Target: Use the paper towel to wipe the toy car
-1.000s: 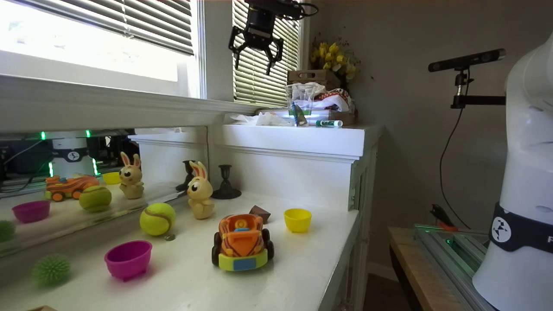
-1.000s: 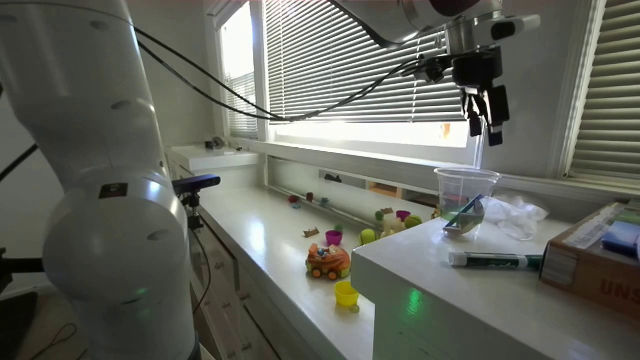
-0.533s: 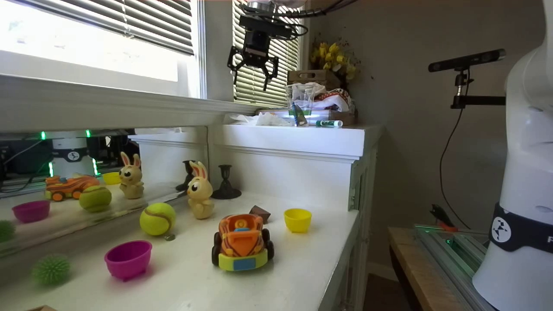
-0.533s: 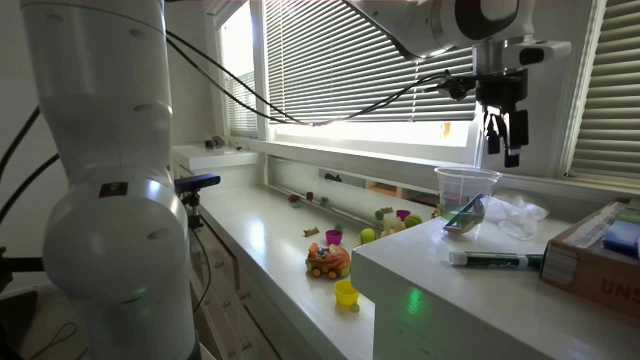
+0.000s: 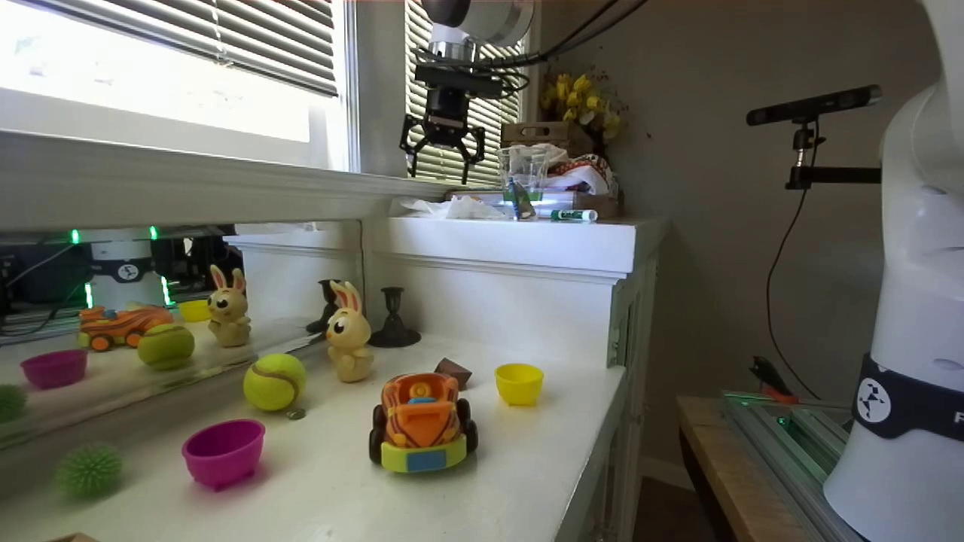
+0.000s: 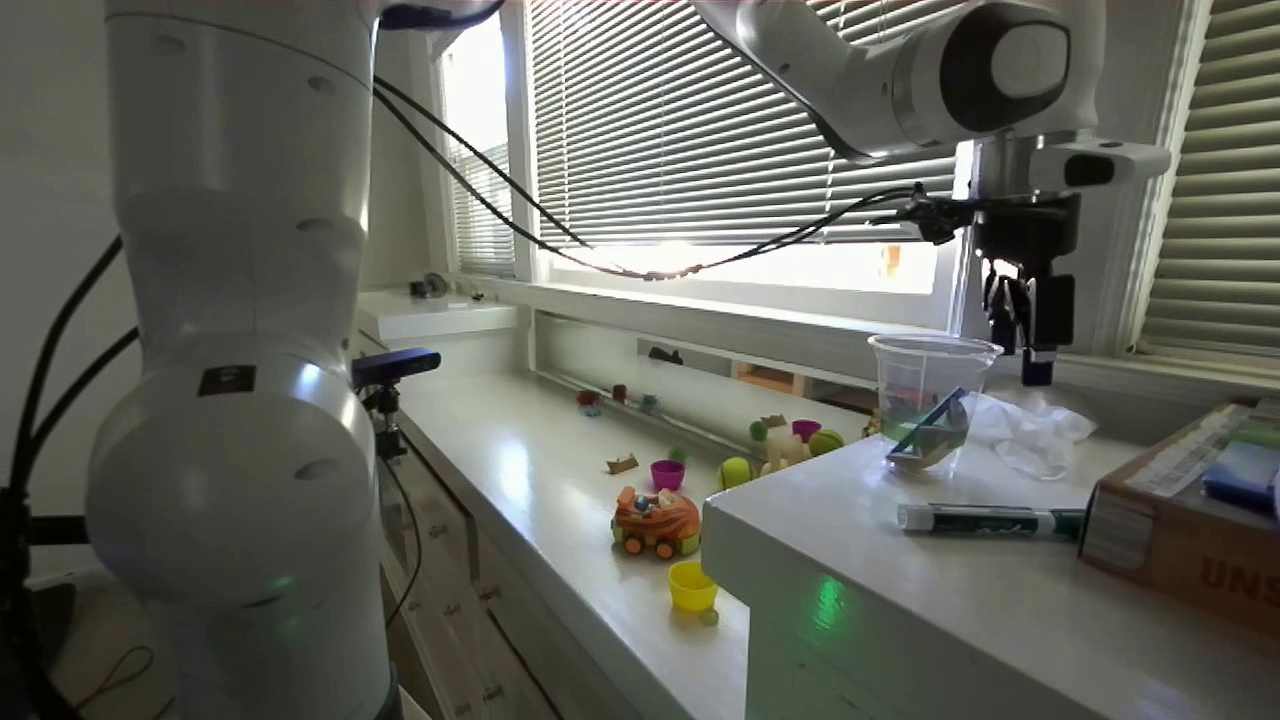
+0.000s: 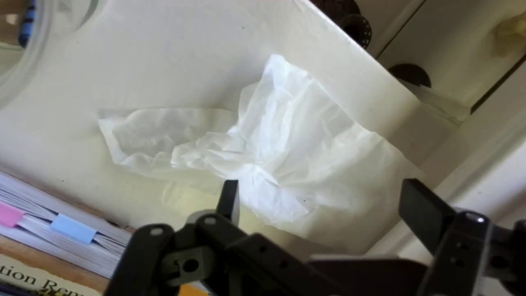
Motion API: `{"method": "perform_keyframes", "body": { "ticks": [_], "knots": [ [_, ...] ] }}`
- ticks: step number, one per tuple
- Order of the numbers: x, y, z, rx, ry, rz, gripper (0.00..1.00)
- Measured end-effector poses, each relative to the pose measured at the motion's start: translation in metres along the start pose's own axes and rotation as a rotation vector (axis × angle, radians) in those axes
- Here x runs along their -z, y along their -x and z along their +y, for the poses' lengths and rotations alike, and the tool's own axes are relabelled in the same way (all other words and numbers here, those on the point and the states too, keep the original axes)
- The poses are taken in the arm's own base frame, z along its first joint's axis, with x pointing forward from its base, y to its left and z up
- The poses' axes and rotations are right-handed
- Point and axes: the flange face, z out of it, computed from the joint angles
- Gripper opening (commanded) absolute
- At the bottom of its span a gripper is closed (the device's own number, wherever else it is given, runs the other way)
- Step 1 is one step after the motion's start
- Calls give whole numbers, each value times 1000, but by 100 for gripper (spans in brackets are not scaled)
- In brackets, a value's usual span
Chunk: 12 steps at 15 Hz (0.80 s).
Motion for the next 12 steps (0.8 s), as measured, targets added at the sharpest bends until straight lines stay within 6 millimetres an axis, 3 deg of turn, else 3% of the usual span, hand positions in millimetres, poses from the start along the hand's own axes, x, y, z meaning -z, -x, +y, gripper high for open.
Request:
{"method": "perform_keyframes", "body": {
  "ticks": [12],
  "knots": [
    [-40, -10, 18, -34, 80, -61, 98]
  ]
}}
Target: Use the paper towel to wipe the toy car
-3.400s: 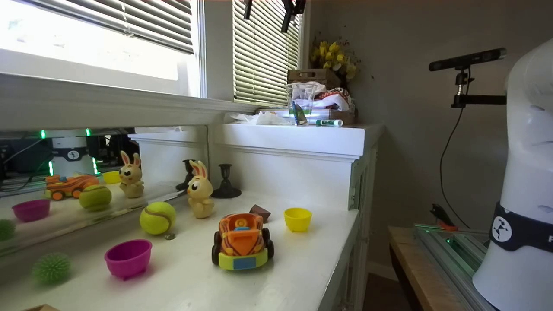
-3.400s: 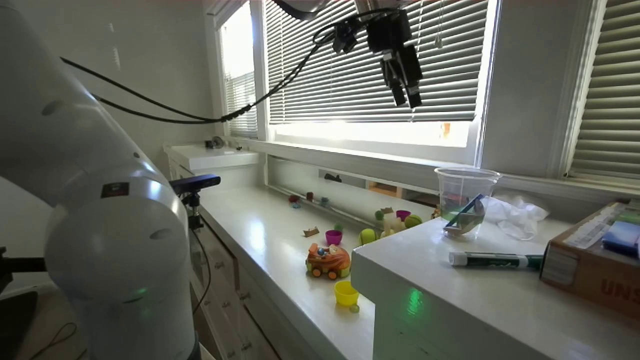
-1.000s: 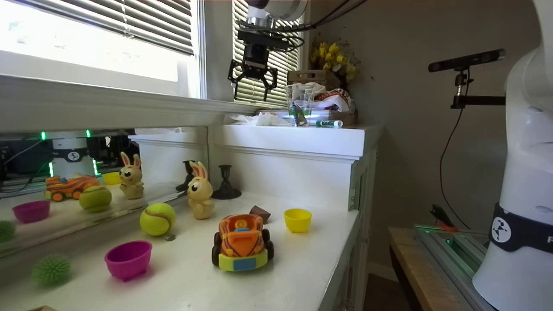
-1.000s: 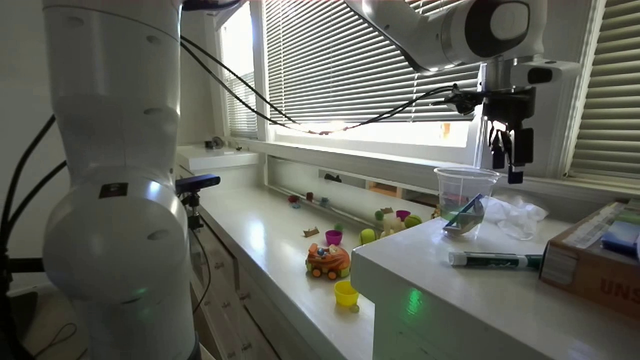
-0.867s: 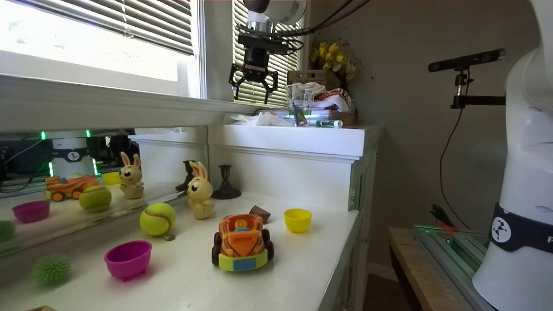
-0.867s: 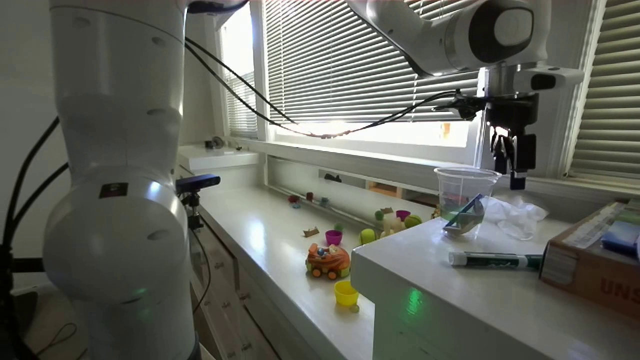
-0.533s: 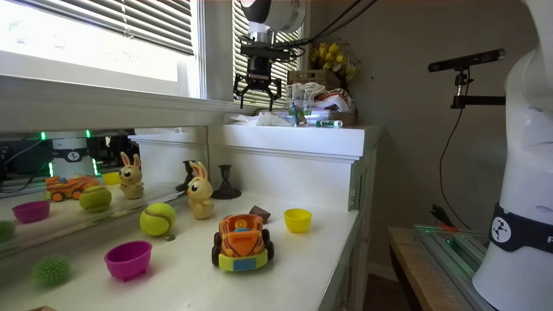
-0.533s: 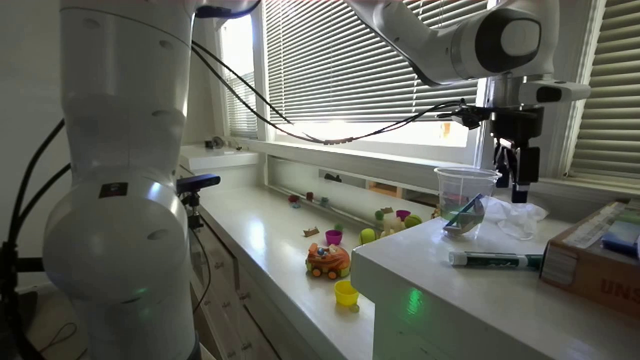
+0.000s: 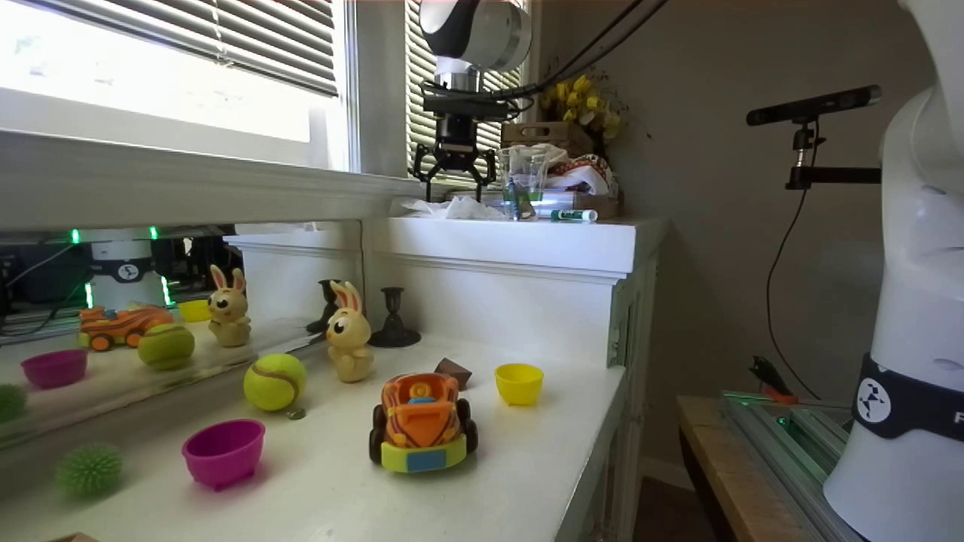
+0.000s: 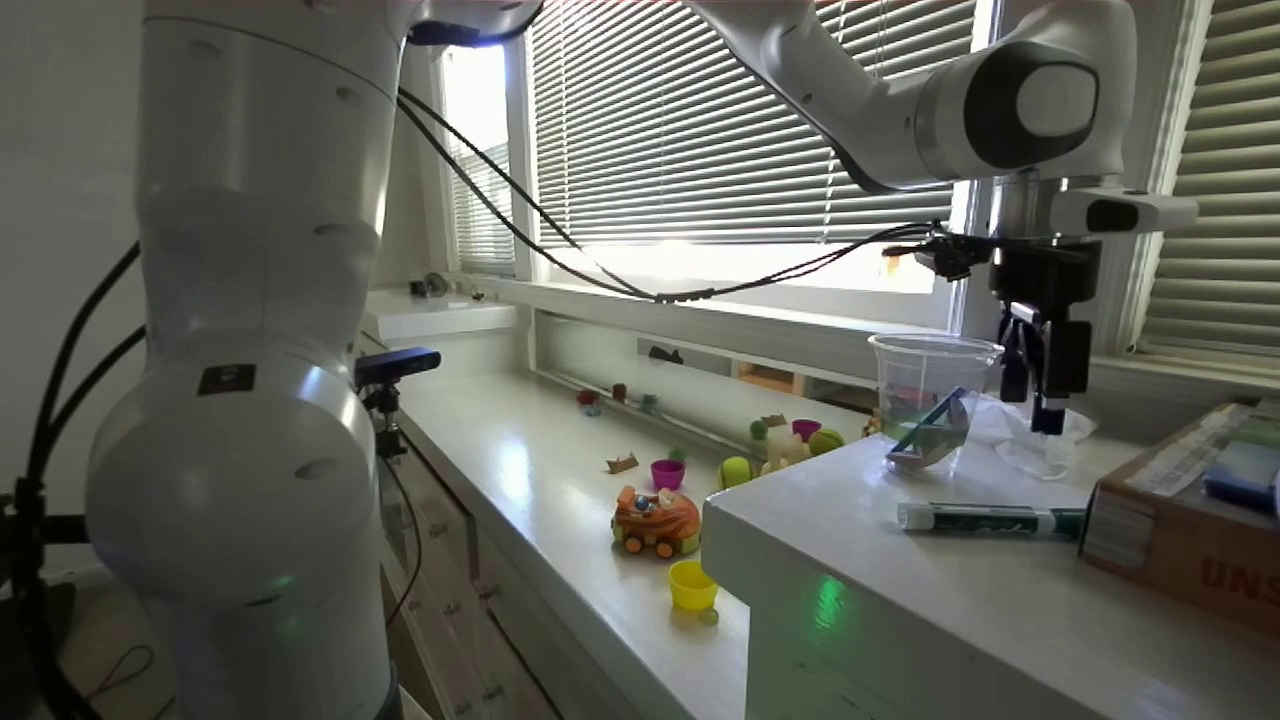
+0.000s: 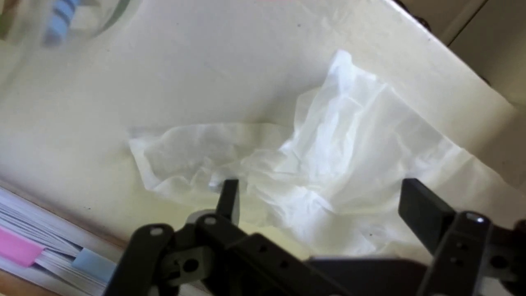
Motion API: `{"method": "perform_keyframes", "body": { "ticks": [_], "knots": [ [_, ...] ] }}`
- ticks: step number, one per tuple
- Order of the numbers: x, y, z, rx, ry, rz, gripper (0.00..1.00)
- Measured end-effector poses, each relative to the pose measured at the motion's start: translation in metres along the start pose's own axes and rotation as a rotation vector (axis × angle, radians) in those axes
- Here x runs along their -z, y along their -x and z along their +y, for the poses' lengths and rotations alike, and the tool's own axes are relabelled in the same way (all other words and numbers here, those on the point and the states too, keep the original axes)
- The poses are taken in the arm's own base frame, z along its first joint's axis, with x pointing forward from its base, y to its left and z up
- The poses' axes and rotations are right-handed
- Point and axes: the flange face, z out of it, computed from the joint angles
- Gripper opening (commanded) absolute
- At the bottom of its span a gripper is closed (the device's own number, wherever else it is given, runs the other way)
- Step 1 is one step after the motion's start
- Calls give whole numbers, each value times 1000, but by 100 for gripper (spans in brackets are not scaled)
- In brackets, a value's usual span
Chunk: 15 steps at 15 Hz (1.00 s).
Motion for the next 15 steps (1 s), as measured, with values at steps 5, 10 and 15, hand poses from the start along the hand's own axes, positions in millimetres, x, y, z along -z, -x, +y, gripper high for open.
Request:
{"method": "perform_keyframes", "body": {
  "ticks": [5, 10, 15],
  "knots": [
    [-8, 0, -2, 2, 11, -7, 65],
    [-9, 1, -4, 5, 11, -7, 22],
    [-6, 3, -9, 16, 9, 0, 0]
  ]
}}
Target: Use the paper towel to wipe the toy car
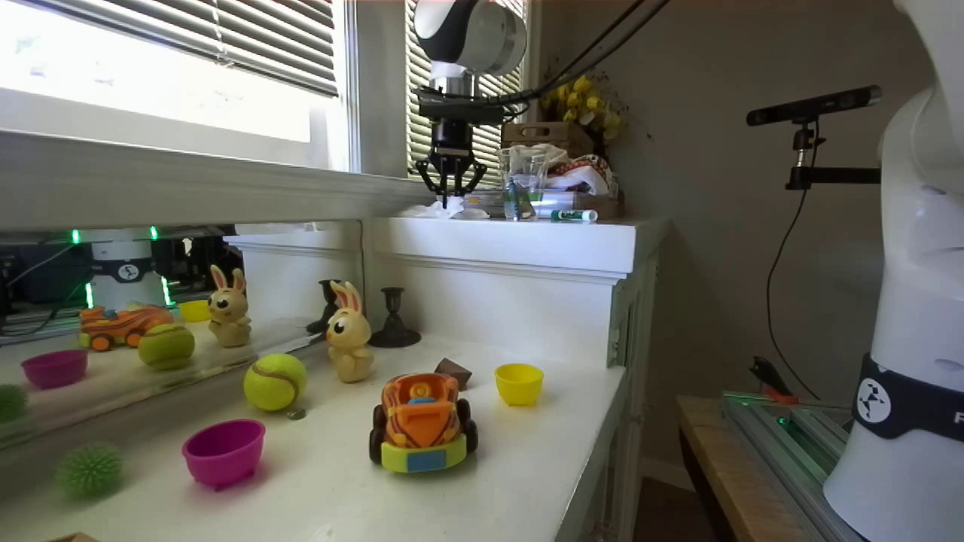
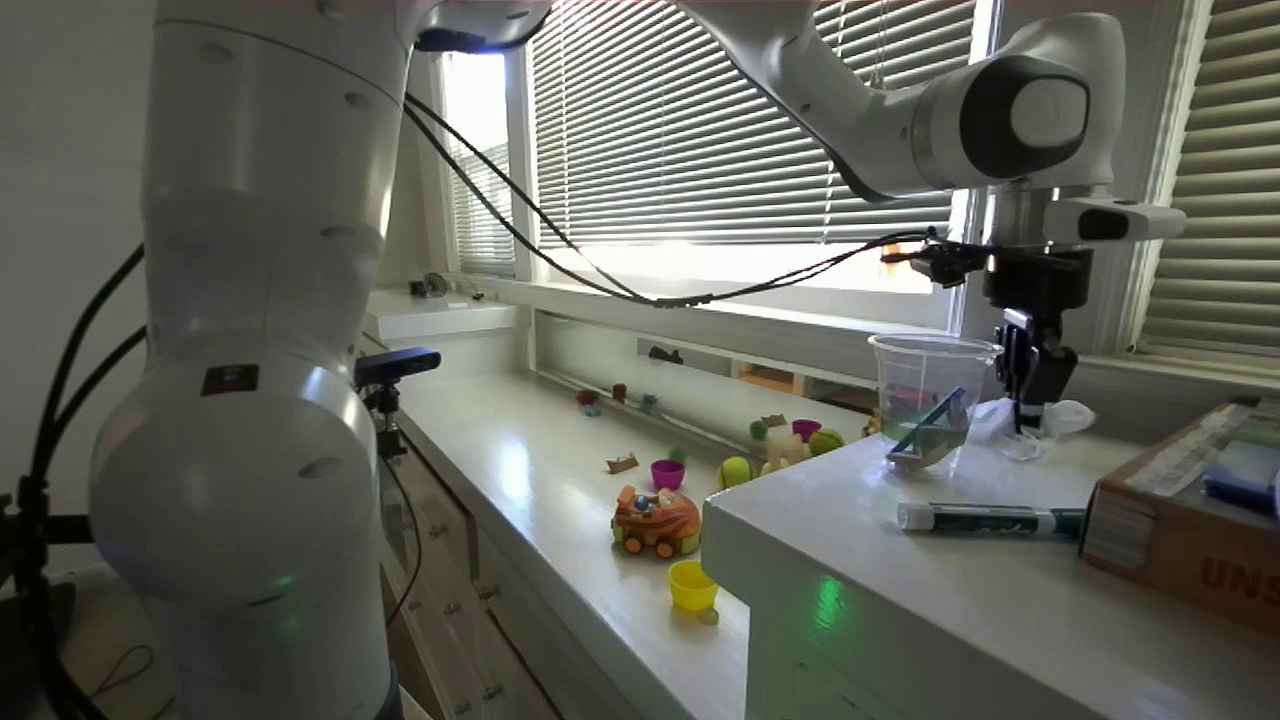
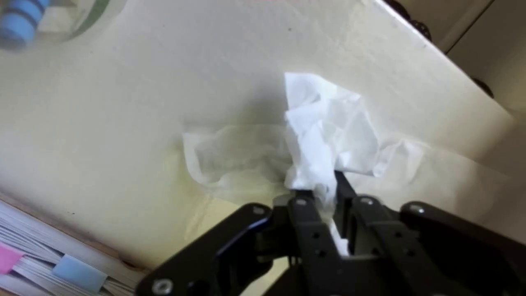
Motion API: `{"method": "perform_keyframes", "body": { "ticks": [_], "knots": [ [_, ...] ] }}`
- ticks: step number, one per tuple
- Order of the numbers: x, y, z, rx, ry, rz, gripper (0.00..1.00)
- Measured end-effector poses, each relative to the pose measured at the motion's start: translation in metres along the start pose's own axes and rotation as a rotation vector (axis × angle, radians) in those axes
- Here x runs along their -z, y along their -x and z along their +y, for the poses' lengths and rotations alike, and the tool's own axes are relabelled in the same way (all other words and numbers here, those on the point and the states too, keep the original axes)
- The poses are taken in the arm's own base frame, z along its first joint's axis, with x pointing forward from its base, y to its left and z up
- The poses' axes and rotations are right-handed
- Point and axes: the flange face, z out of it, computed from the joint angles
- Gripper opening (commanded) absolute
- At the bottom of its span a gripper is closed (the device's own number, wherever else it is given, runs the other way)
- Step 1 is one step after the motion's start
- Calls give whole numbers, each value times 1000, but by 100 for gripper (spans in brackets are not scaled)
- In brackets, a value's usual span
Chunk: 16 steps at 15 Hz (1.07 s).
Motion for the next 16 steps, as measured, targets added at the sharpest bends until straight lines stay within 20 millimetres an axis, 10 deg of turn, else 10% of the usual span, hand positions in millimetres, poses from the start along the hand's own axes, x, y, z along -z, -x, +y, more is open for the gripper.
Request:
{"method": "perform_keyframes", "body": {
  "ticks": [8, 16],
  "knots": [
    [51, 31, -14, 92, -38, 51, 1],
    [77, 139, -22, 379, -13, -67, 1]
  ]
}}
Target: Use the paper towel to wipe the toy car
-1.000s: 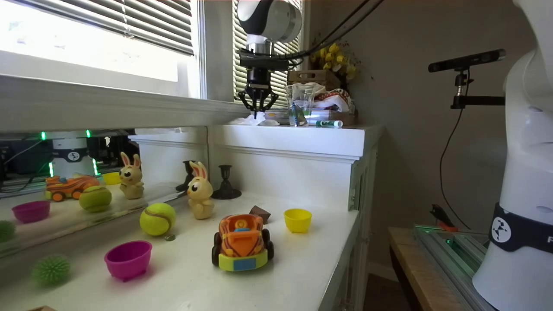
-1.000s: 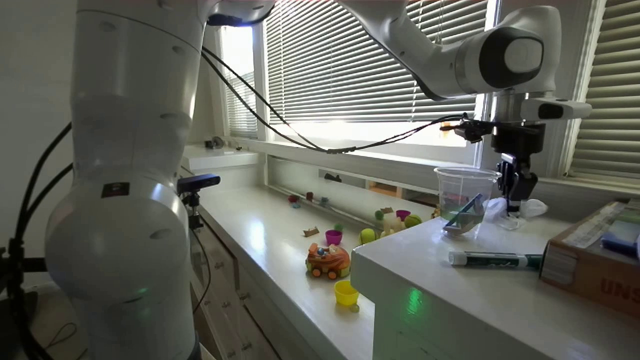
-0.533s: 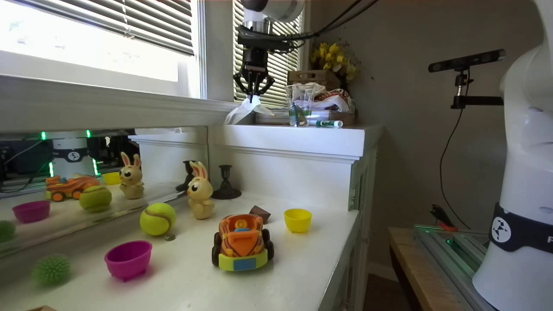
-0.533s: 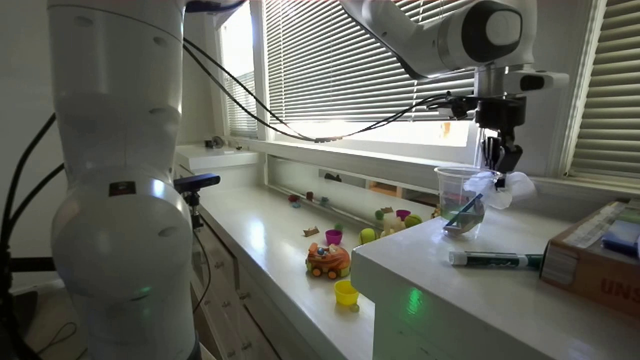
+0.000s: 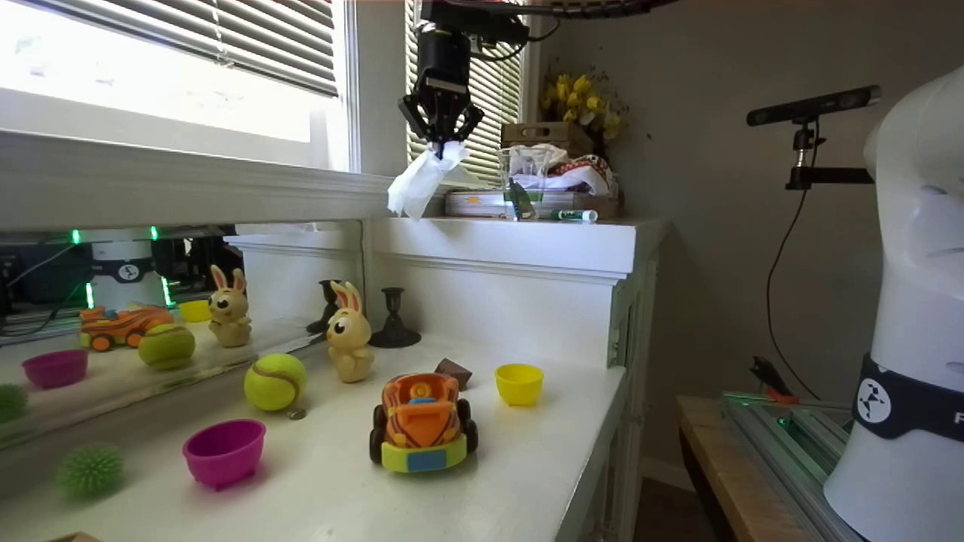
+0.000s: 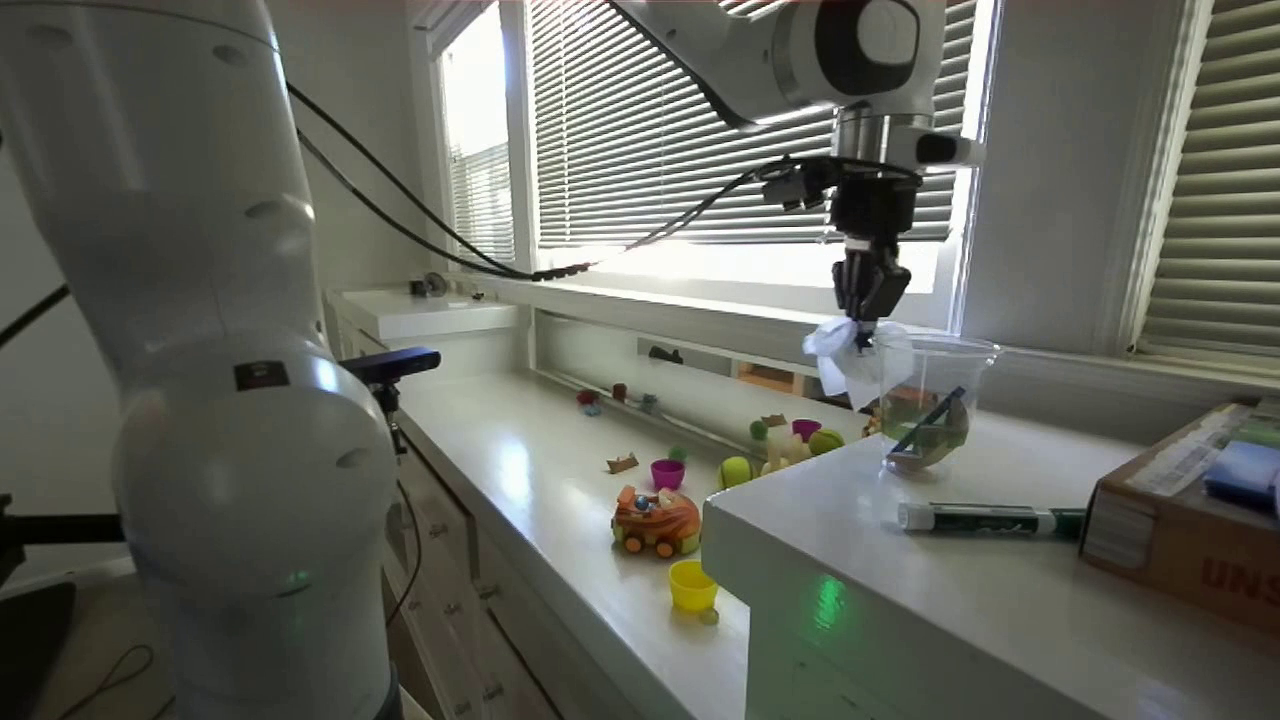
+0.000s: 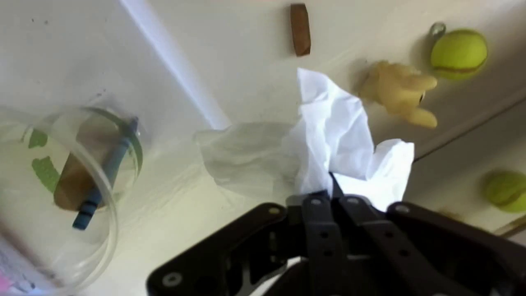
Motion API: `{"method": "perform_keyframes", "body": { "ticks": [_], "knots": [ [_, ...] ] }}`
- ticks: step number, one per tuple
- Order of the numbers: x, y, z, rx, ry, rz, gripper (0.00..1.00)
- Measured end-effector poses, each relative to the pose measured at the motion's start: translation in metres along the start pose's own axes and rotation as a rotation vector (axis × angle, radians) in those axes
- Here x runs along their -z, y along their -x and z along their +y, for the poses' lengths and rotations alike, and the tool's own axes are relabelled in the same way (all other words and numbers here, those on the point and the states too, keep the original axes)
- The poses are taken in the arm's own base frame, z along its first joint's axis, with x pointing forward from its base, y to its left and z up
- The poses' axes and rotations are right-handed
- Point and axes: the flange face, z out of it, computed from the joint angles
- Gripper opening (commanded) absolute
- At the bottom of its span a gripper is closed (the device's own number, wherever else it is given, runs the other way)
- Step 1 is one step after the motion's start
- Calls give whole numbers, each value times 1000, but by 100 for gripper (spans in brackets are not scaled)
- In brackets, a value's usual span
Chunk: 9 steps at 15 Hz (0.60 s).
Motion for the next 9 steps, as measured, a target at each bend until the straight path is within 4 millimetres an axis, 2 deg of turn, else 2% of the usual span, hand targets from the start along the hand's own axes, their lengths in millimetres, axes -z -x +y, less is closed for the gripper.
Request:
{"method": "perform_keyframes", "body": {
  "ticks": [5, 9],
  "knots": [
    [-23, 62, -23, 174, 60, -117, 1],
    [-54, 92, -33, 251, 100, -178, 1]
  ]
}}
